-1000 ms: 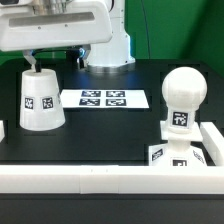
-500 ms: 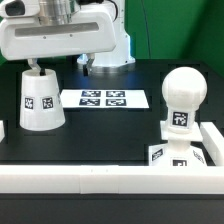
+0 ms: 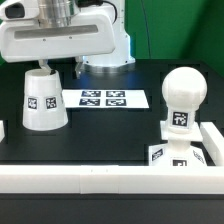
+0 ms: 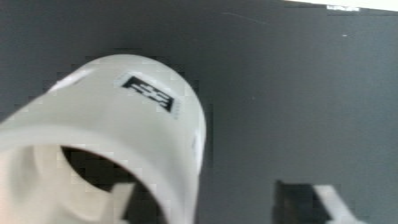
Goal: Assemble lamp
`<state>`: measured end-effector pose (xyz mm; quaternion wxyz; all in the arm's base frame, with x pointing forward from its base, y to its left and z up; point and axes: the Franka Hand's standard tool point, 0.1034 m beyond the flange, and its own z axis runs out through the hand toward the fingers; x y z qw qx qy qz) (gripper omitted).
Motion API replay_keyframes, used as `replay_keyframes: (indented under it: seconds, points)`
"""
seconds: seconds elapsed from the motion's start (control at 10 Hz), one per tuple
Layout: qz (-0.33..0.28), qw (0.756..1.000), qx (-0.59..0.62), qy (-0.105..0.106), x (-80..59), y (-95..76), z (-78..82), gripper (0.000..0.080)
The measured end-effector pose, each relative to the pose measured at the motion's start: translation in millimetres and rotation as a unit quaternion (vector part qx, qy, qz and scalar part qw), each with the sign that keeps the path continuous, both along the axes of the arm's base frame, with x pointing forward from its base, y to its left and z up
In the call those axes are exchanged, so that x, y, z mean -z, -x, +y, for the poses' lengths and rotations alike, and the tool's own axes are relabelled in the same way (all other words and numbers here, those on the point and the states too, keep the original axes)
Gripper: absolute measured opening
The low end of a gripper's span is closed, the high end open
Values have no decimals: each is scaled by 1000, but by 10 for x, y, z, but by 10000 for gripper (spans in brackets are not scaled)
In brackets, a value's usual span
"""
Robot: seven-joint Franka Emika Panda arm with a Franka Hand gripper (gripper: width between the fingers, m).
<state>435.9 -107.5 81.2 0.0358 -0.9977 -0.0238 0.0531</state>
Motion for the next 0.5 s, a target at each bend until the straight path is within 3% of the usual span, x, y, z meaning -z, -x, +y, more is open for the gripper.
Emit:
replay_keyframes:
  seconds: [0.1, 0.2, 0.5]
  points:
    - [0, 1000, -1, 0, -3, -6, 4, 99]
    - [-2, 1000, -2, 0, -16, -30, 9, 45]
    - [2, 1000, -4, -4, -80, -110, 23, 45]
